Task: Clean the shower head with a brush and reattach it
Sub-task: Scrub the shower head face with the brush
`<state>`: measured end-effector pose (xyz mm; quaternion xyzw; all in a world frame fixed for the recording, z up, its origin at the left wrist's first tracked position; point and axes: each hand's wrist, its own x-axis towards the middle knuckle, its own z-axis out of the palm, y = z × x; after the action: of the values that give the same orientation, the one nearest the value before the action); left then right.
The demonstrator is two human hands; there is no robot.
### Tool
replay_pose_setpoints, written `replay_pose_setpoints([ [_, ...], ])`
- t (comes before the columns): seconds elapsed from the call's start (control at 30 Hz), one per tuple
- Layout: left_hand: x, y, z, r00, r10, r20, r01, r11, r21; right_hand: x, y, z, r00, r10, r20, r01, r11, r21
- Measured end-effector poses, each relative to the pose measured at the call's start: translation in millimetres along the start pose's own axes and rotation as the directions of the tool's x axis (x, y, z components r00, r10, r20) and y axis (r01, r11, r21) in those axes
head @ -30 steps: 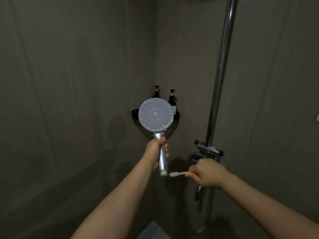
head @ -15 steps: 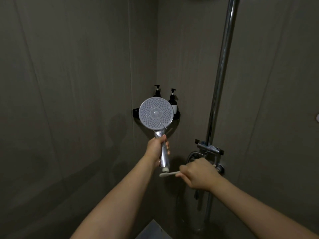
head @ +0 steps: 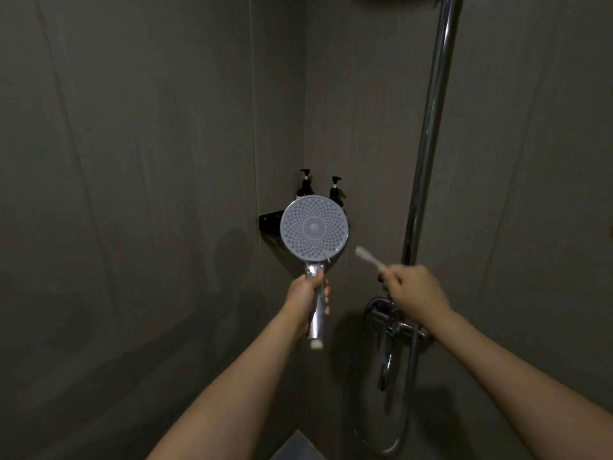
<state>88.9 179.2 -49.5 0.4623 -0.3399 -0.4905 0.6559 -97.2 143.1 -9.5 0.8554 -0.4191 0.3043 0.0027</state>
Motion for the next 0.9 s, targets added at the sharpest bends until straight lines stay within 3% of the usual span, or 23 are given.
replay_pose_setpoints([
  [0.07,-5,-5,5,1.0,-0.008,0.016,0.007,0.999,0.05,25,-13,-8,0.996,0.059,-0.061,-0.05,0.989,0.138],
  [0.13,-9,-11,11,0.999,-0.019,0.036,0.016,0.996,0.092,48,-25,-12,0.993,0.121,-0.016,-0.116,0.977,0.18],
  [0.2,-11,-15,18,0.998,-0.021,0.064,0.014,0.994,0.108,57,-28,-12,0.982,0.174,0.079,-0.185,0.969,0.166],
  [0.3,-12,-13,19,0.998,-0.023,0.057,0.017,0.994,0.109,49,-29,-1,0.94,0.114,0.32,-0.118,0.993,-0.006],
  [0.37,-12,-13,15,0.999,-0.022,0.038,0.017,0.99,0.138,49,-36,-3,0.958,0.105,0.266,-0.1,0.995,-0.032],
  [0.47,-15,-16,11,0.999,-0.035,0.033,0.026,0.973,0.229,64,-44,-9,0.975,0.21,0.076,-0.21,0.978,-0.006],
  [0.57,-17,-18,13,0.998,-0.041,0.042,0.028,0.962,0.27,60,-56,-3,0.976,0.103,0.194,-0.06,0.975,-0.215],
  [0.67,-17,-17,10,0.999,-0.033,0.029,0.026,0.972,0.232,45,-58,2,0.968,0.009,0.252,0.051,0.971,-0.233],
  [0.73,-16,-14,7,0.999,-0.027,0.025,0.02,0.973,0.229,49,-49,-5,0.984,0.099,0.145,-0.079,0.987,-0.137],
  [0.8,-16,-11,6,0.999,-0.025,0.027,0.019,0.977,0.211,53,-35,-10,0.96,0.281,0.021,-0.28,0.96,-0.011],
  [0.9,-14,-9,3,1.0,-0.018,0.002,0.018,0.987,0.158,39,-25,0,0.925,0.377,0.039,-0.377,0.926,-0.004],
])
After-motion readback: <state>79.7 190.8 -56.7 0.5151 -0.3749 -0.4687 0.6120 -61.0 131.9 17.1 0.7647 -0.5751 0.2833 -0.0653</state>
